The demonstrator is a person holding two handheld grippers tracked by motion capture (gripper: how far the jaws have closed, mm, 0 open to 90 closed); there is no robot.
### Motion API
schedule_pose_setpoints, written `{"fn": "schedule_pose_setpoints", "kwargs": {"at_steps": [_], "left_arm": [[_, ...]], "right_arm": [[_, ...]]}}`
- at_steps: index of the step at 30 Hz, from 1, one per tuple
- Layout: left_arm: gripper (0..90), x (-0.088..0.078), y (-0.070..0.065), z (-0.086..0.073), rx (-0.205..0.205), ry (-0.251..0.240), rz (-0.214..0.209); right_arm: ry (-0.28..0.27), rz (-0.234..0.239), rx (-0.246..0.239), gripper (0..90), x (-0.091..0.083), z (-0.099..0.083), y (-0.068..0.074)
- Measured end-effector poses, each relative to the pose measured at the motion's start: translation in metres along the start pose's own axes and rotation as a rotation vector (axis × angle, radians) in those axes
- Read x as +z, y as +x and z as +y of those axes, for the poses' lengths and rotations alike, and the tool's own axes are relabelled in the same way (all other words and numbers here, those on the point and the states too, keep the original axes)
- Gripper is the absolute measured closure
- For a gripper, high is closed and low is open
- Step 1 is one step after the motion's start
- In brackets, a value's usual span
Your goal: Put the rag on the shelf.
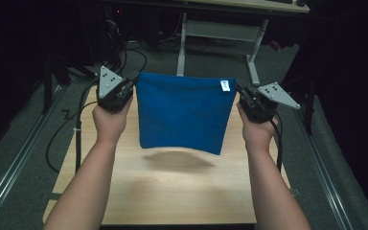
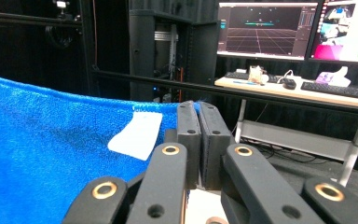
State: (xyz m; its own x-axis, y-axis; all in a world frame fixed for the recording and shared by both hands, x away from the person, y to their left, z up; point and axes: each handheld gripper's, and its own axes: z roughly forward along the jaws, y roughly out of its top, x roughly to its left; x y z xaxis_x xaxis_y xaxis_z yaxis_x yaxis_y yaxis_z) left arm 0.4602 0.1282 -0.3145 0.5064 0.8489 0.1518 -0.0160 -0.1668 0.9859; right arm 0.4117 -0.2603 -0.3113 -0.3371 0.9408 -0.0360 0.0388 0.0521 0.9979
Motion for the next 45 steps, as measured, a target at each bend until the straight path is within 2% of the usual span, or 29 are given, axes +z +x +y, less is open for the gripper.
{"fn": "schedule_pose_setpoints", "kwargs": {"at_steps": [3, 7, 11, 14, 16, 19, 20, 23, 26, 29, 38, 39, 45], "left_arm": [[89.5, 0.008, 0.005, 0.005, 0.026, 0.008, 0.017], [89.4, 0.019, 0.010, 0.011, 0.027, 0.003, 0.032], [89.4, 0.031, 0.013, 0.016, 0.047, 0.009, 0.039], [89.4, 0.042, 0.018, 0.018, 0.047, 0.038, 0.041], [89.4, 0.047, 0.021, 0.017, 0.051, 0.052, 0.043], [89.4, 0.054, 0.026, 0.012, 0.041, 0.081, 0.044], [89.4, 0.056, 0.026, 0.010, 0.036, 0.092, 0.045], [89.4, 0.062, 0.027, -0.003, 0.023, 0.141, 0.040], [89.4, 0.066, 0.029, -0.021, 0.008, 0.185, 0.028], [89.3, 0.071, 0.028, -0.039, -0.006, 0.218, 0.022], [89.3, 0.078, 0.025, -0.078, -0.021, 0.289, -0.005], [89.2, 0.078, 0.024, -0.081, -0.020, 0.311, -0.010], [89.3, 0.078, 0.021, -0.107, -0.025, 0.366, -0.038]], "right_arm": [[0.003, -0.007, -0.011, 89.2, 0.010, 0.005, -0.001], [0.006, -0.023, -0.028, 89.2, 0.023, 0.011, -0.004], [0.013, -0.040, -0.034, 89.1, 0.034, 0.018, -0.009], [0.014, -0.042, -0.036, 89.1, 0.042, 0.024, -0.014], [0.015, -0.050, -0.070, 89.1, 0.047, 0.028, -0.015], [0.037, -0.053, -0.084, 89.1, 0.056, 0.029, -0.017], [0.044, -0.056, -0.100, 89.1, 0.059, 0.027, -0.017], [0.083, -0.059, -0.111, 89.1, 0.069, 0.016, -0.016], [0.124, -0.054, -0.087, 89.1, 0.077, -0.001, -0.019], [0.161, -0.053, -0.092, 89.1, 0.084, -0.018, -0.018], [0.240, -0.038, -0.091, 89.1, 0.095, -0.045, -0.019], [0.252, -0.034, -0.091, 89.1, 0.096, -0.048, -0.020], [0.304, -0.019, -0.082, 89.1, 0.101, -0.070, -0.020]]}}
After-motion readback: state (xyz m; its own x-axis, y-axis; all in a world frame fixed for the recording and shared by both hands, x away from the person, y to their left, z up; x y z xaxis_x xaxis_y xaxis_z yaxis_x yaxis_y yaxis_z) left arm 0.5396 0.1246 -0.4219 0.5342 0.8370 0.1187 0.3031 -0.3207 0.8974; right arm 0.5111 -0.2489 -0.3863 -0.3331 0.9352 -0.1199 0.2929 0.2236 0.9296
